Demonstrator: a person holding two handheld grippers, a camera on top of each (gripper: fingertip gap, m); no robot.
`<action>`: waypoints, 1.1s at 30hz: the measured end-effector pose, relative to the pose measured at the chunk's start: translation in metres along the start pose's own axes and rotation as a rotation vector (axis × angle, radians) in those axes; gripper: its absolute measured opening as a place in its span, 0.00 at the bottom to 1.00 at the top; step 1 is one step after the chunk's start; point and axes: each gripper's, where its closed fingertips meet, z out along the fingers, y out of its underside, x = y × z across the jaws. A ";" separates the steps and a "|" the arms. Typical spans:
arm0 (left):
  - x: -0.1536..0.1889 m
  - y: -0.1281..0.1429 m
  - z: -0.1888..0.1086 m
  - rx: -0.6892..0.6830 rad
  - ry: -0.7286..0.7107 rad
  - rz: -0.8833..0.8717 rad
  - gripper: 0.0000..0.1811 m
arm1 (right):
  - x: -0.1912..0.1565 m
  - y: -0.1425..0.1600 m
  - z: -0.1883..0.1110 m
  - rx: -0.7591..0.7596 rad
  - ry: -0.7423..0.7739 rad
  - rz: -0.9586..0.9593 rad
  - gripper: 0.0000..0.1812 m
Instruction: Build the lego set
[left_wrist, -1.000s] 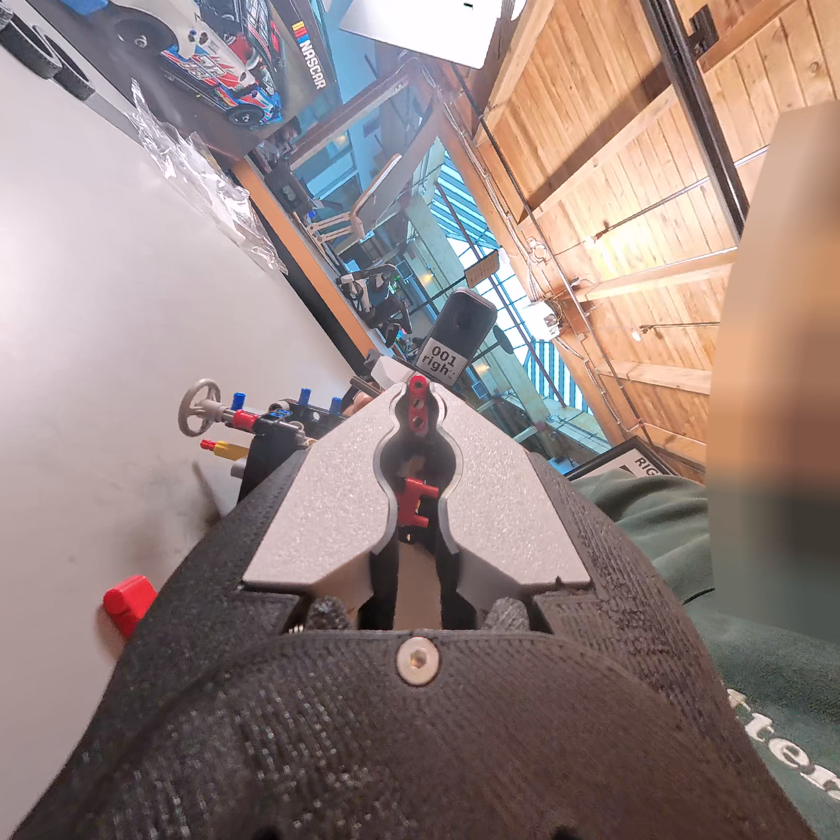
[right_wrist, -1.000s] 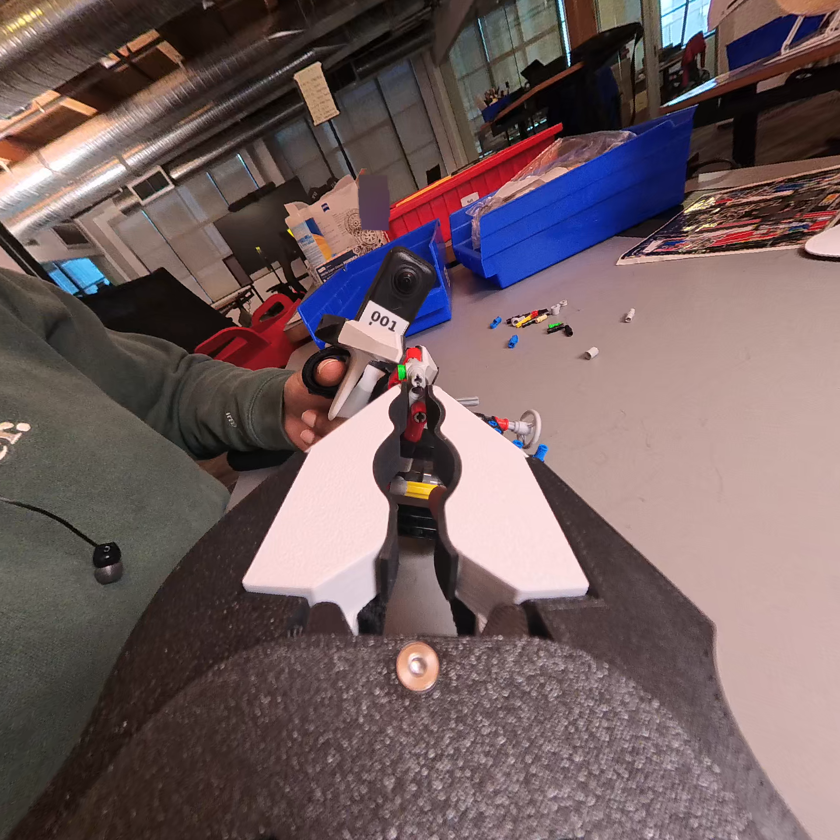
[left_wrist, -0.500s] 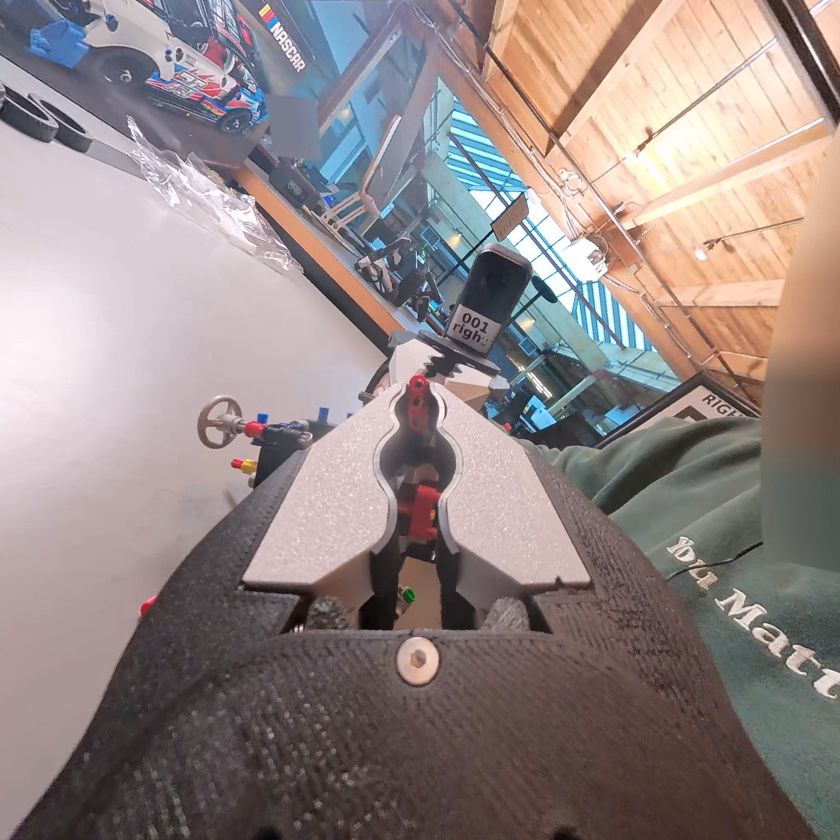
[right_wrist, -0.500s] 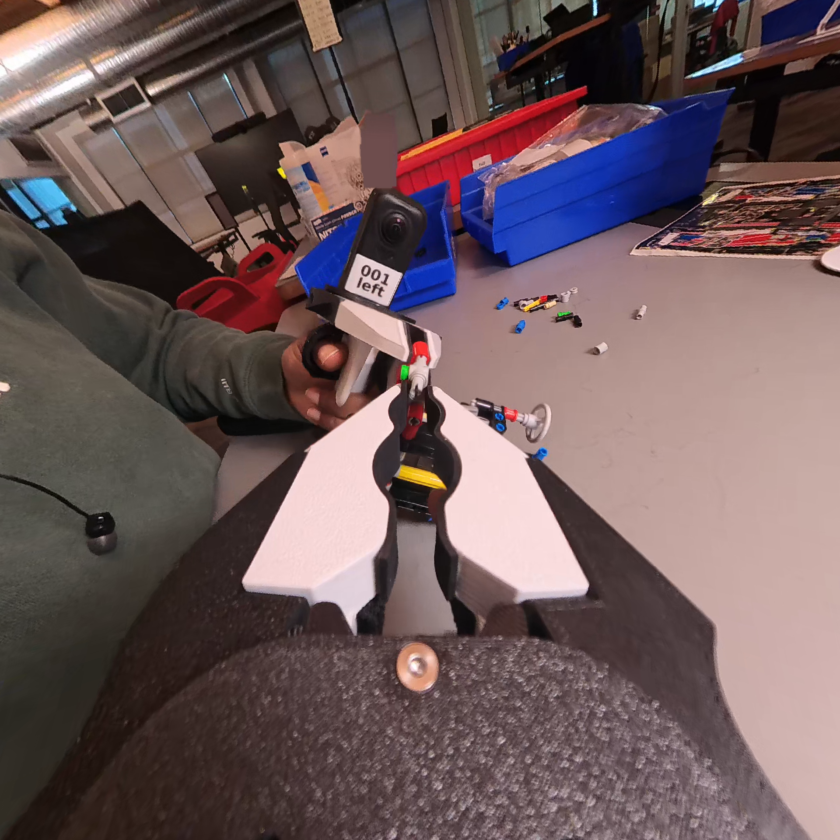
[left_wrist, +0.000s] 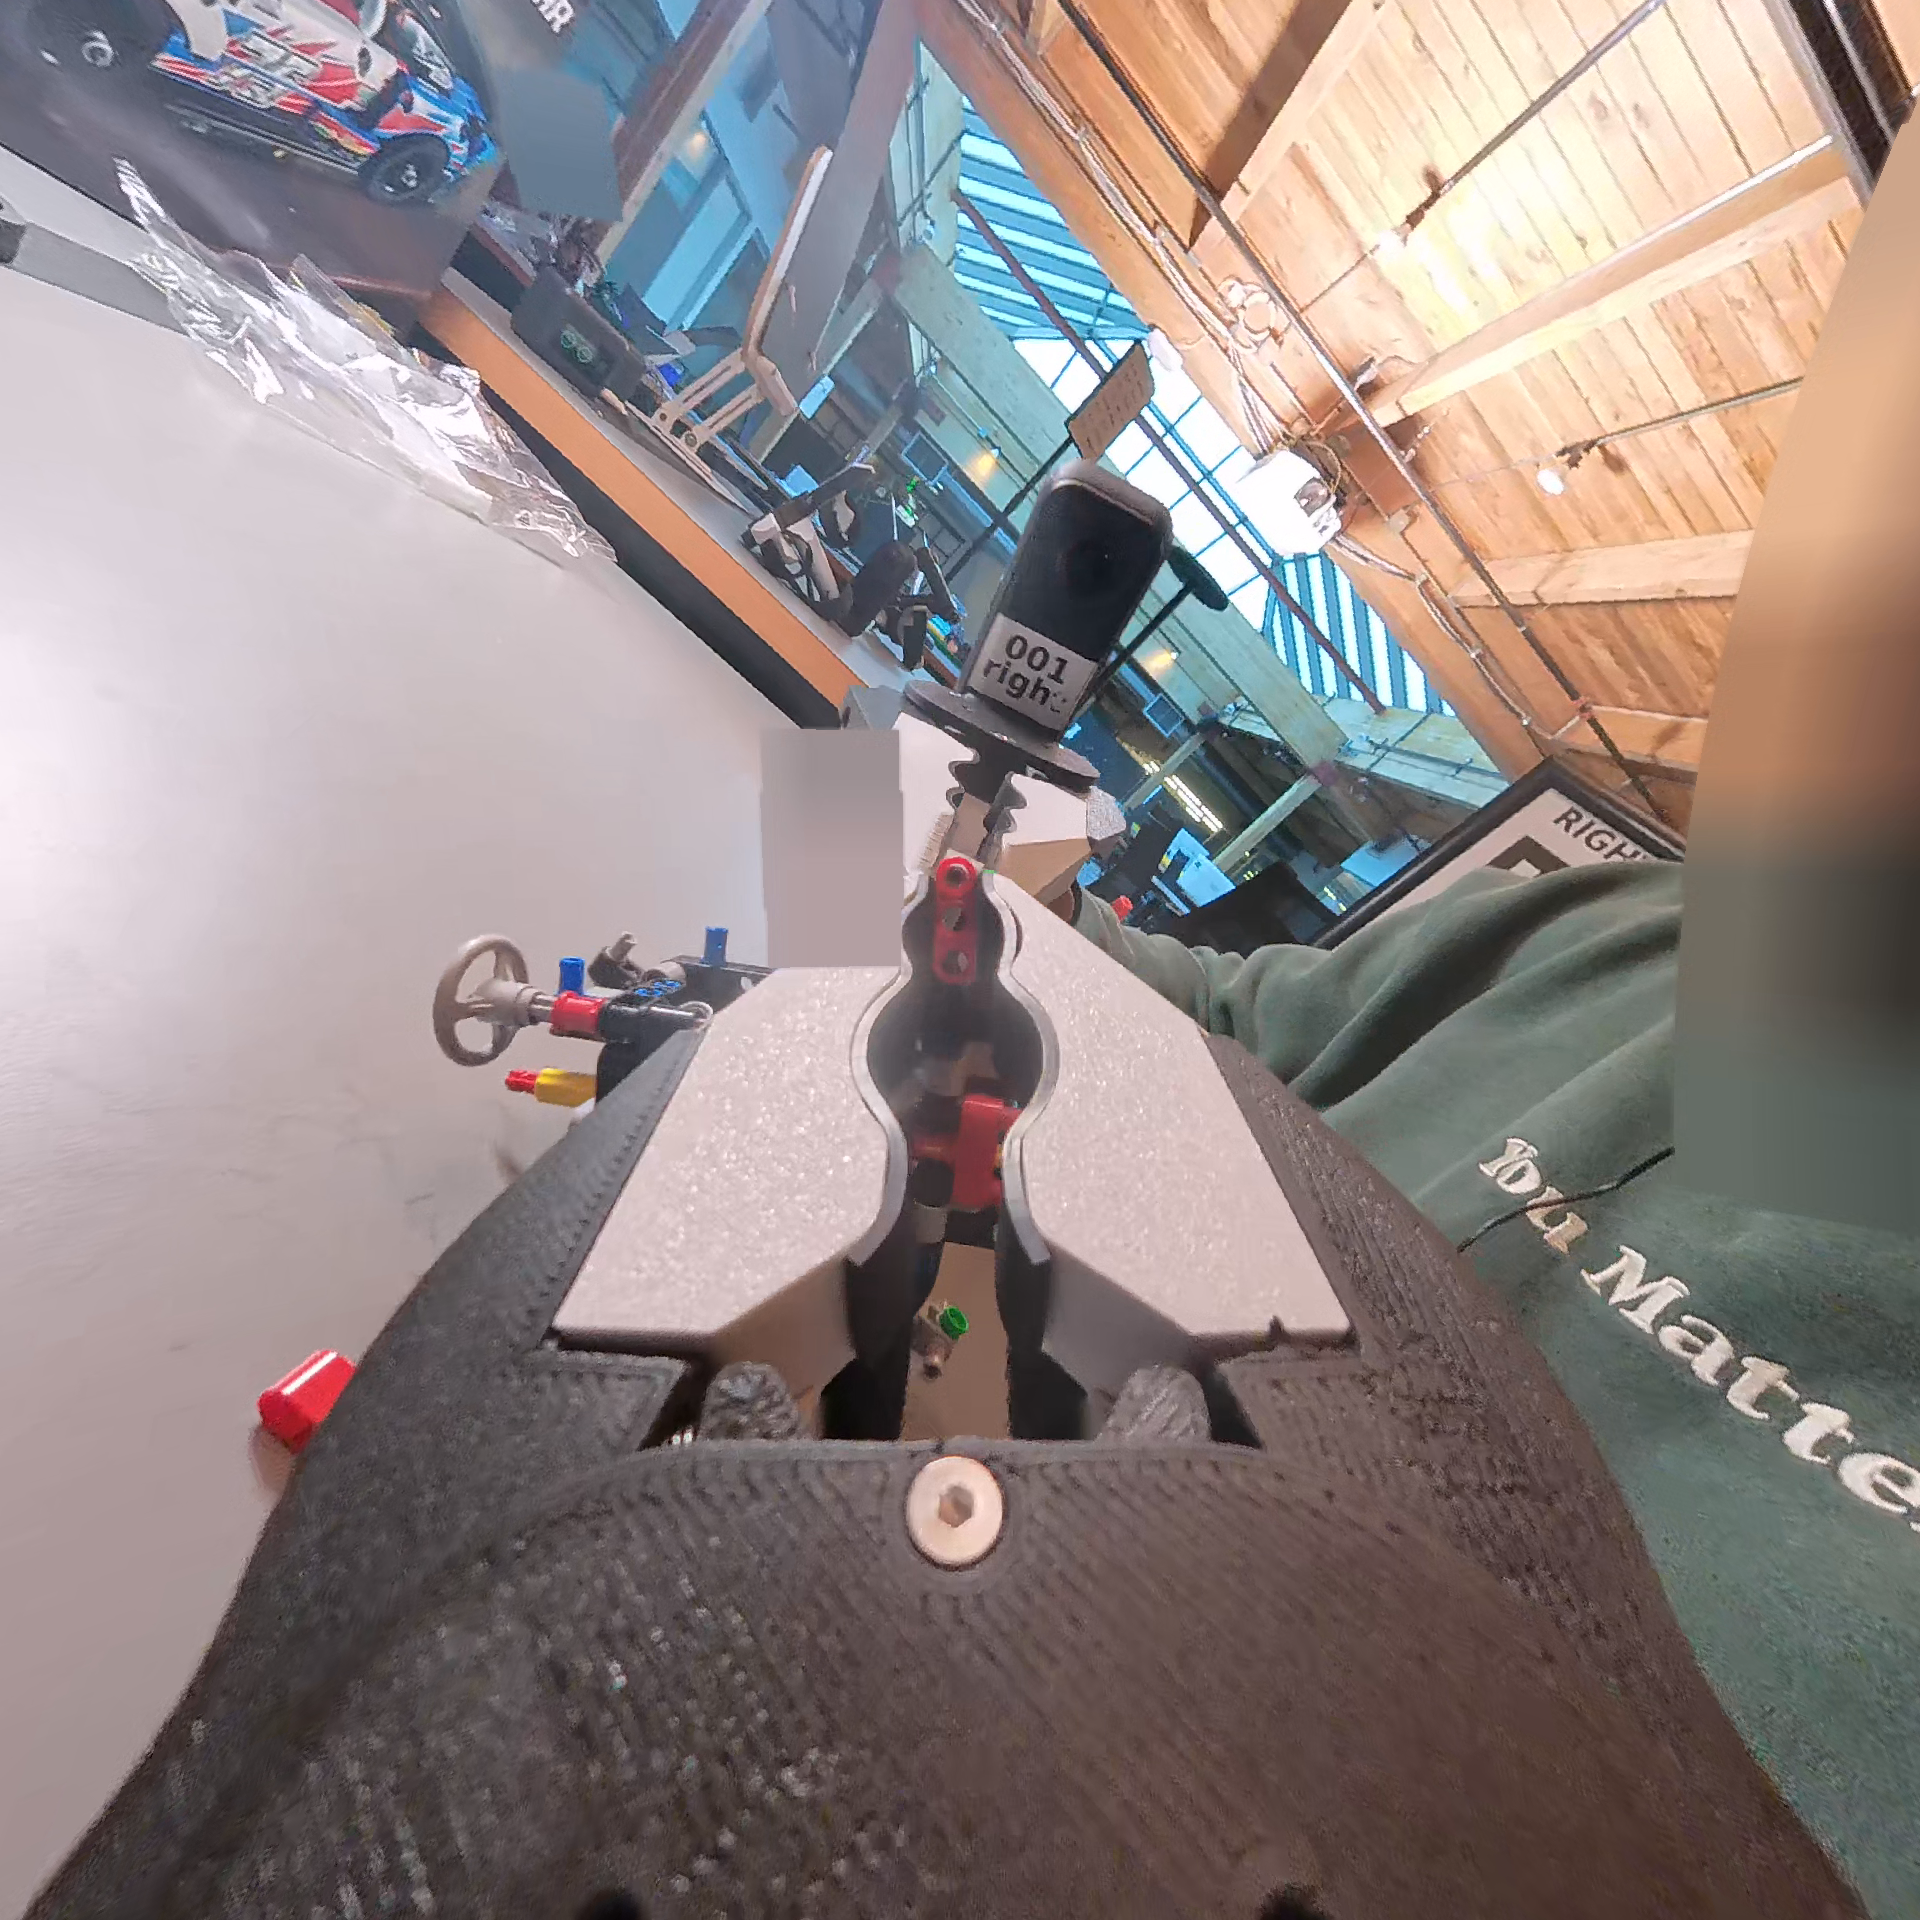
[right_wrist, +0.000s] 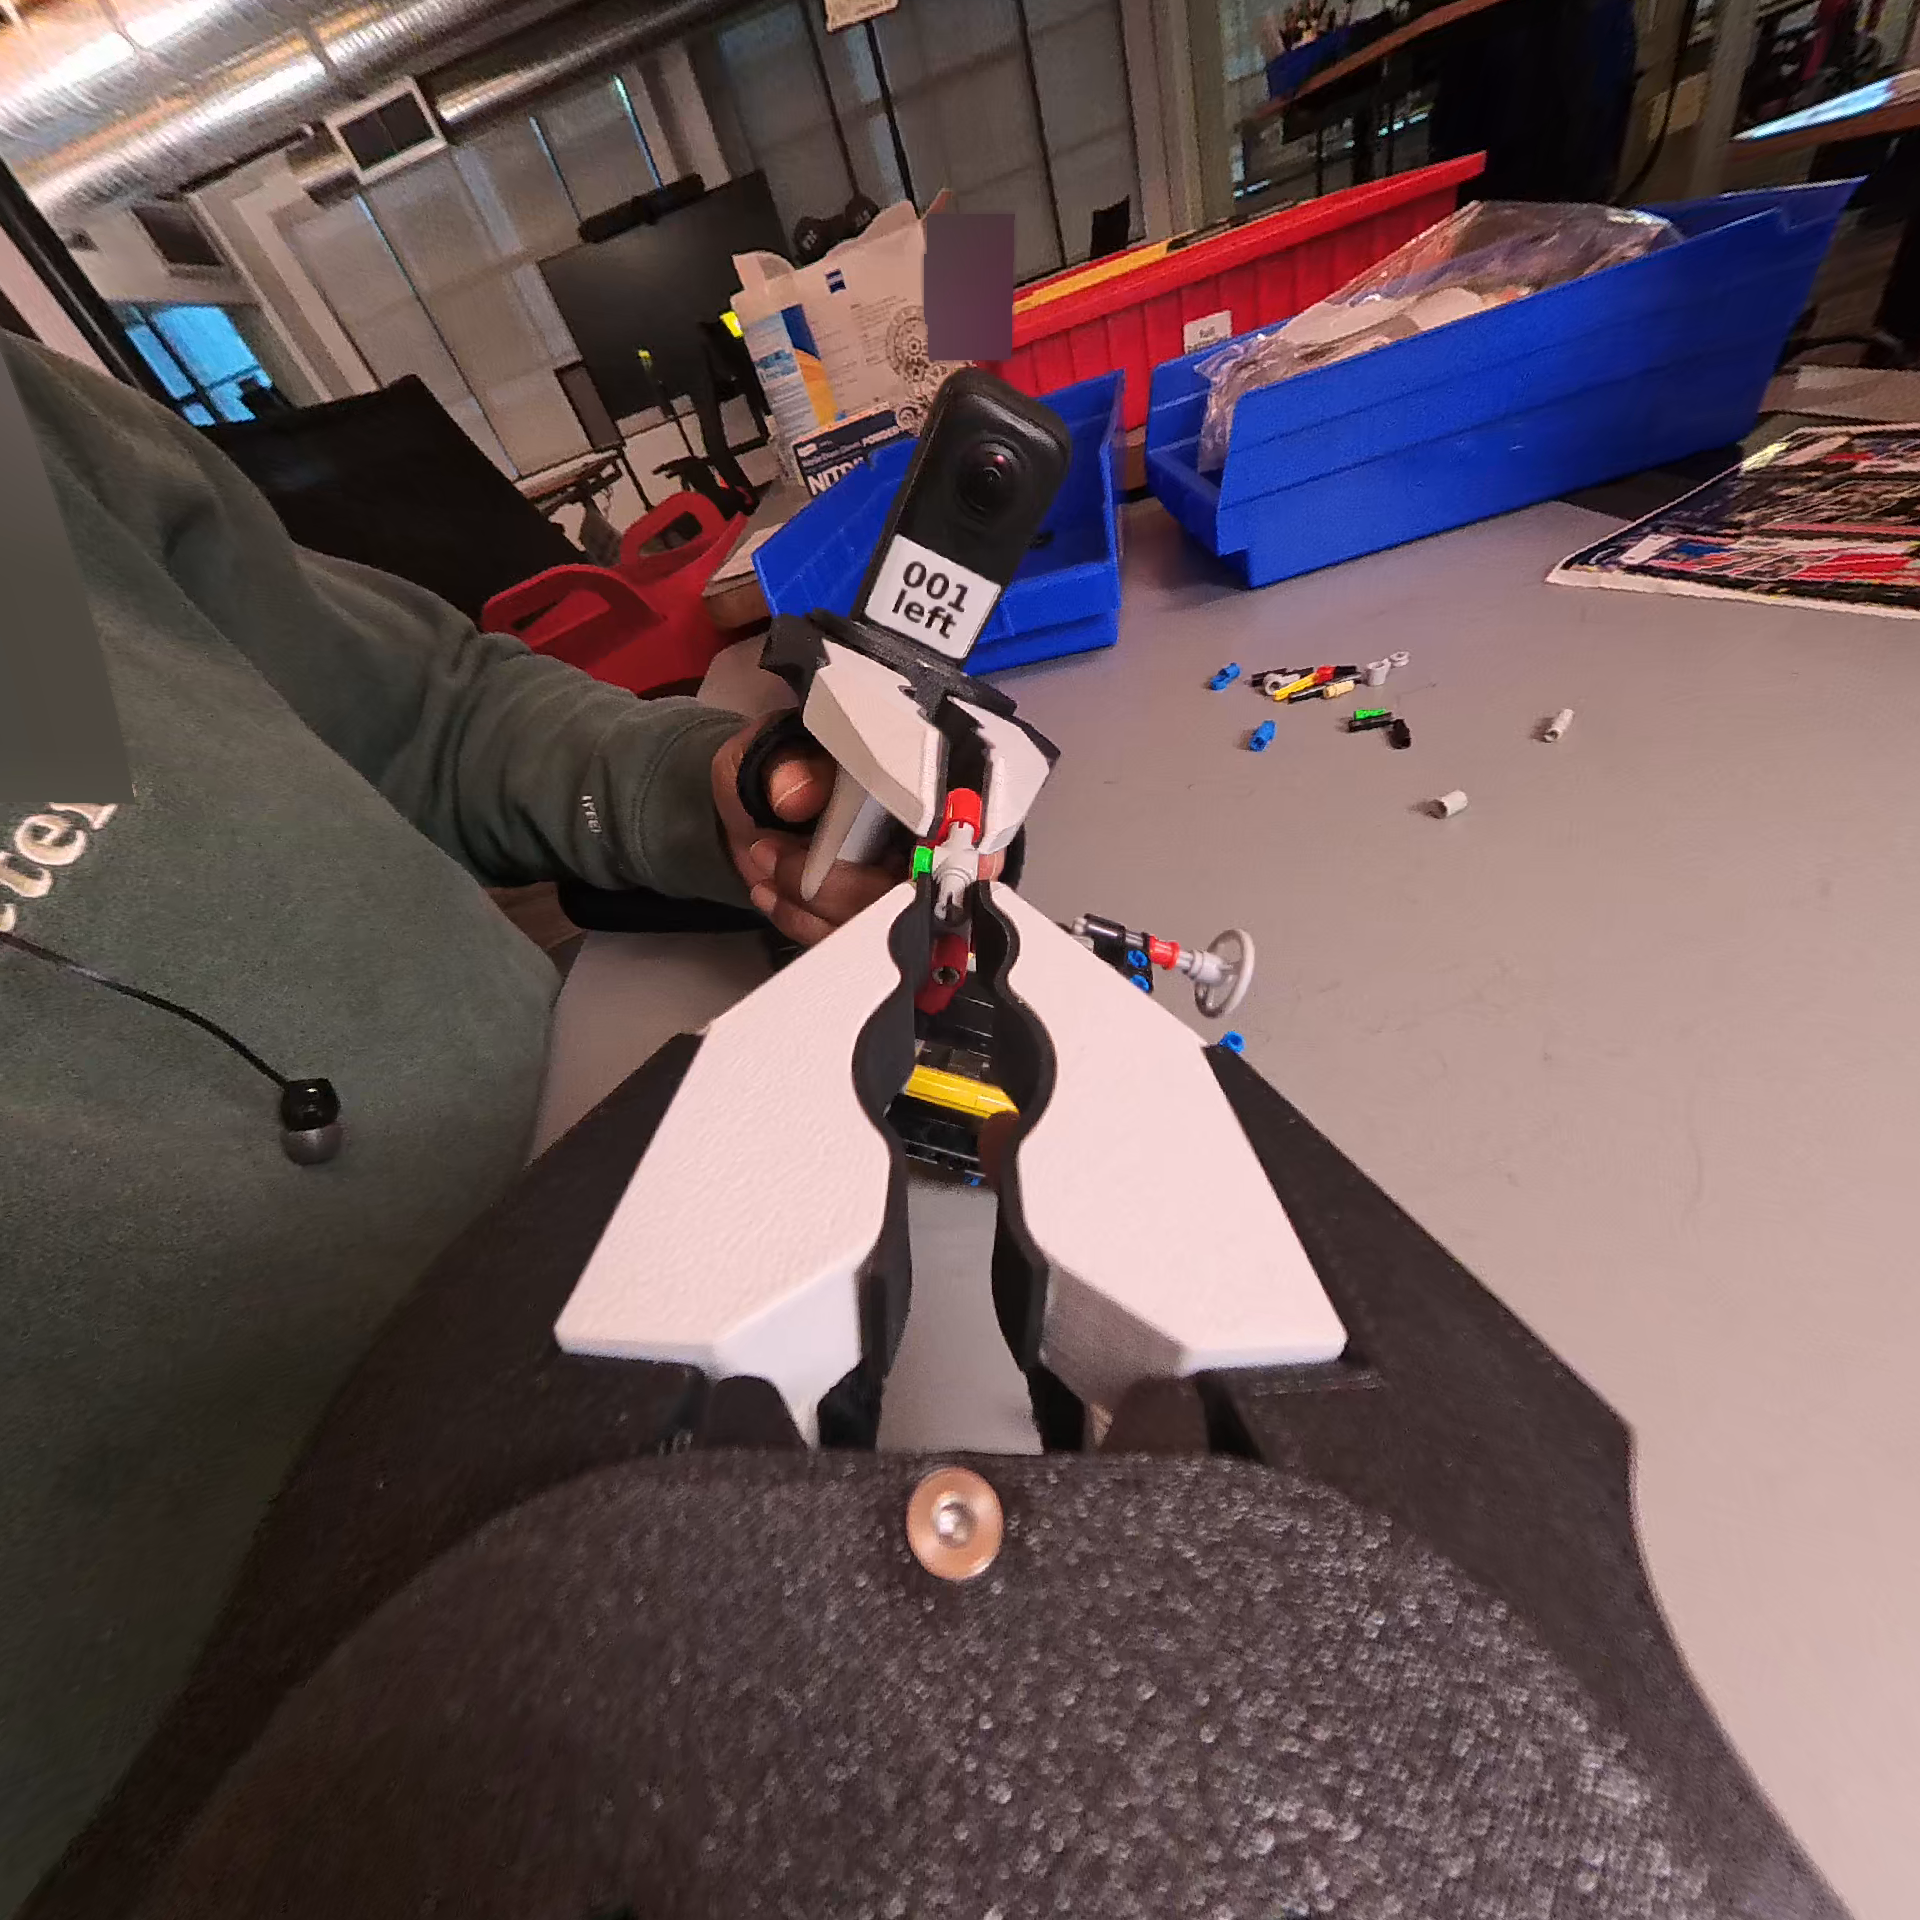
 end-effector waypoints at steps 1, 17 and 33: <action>0.001 0.001 0.000 -0.007 0.004 0.005 0.03 | -0.001 0.000 0.000 0.001 -0.009 0.005 0.03; 0.011 0.012 -0.001 -0.201 0.001 0.137 0.03 | -0.014 0.006 0.000 -0.173 -0.044 -0.112 0.03; 0.012 0.013 -0.005 -0.396 -0.068 0.070 0.03 | -0.016 0.007 0.006 -0.264 -0.063 -0.143 0.03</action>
